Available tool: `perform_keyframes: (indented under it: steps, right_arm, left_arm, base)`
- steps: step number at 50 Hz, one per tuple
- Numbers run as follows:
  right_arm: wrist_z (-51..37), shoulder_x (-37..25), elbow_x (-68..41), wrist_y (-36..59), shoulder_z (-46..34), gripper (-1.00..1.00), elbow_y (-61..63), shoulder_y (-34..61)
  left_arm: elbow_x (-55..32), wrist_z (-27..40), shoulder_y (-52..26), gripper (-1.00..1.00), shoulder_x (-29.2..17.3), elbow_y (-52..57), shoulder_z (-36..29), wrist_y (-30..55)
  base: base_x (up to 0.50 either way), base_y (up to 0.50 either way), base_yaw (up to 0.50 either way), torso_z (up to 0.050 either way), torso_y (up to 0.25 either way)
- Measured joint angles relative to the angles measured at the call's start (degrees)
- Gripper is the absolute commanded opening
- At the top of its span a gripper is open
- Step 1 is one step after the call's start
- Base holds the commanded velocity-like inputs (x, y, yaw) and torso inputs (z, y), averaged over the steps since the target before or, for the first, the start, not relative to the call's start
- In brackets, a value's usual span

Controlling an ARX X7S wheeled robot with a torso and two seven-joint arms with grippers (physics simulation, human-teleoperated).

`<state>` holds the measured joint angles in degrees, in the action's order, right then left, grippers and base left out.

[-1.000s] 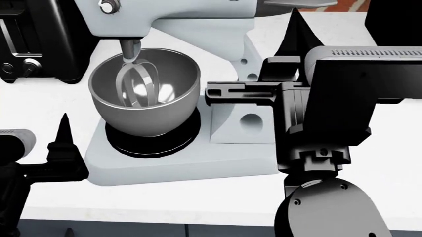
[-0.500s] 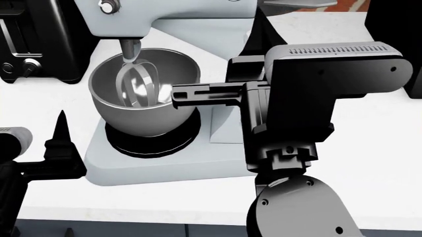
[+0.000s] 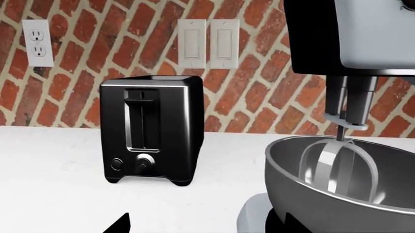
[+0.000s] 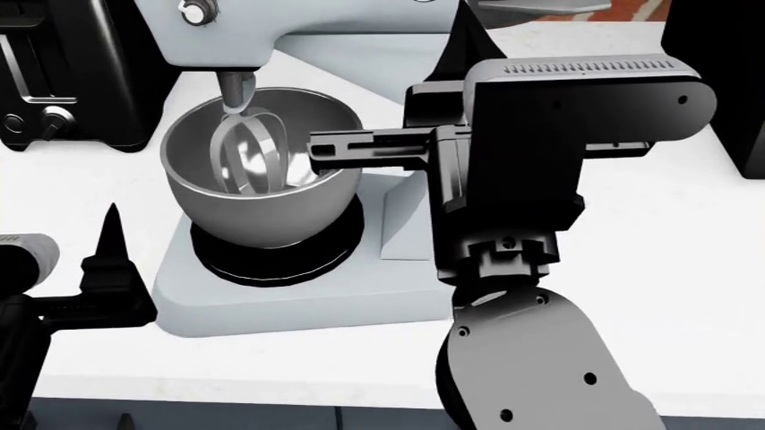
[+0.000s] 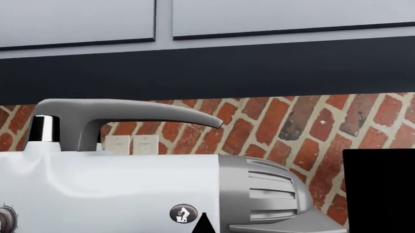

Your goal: Open the stand mixer head.

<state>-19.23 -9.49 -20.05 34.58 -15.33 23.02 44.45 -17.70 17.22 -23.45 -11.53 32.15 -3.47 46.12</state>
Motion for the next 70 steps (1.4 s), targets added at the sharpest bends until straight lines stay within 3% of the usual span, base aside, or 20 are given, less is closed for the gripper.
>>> perform_keyframes:
  steps: [70]
  right_arm:
    - [-1.42, 2.02, 1.27, -8.95, -7.65, -1.00, -13.79, 5.07]
  left_arm:
    - [-2.51, 1.48, 1.37, 1.00, -1.80, -0.55, -0.23, -2.16]
  base:
    - [0.00, 0.00, 0.00, 0.000, 0.000]
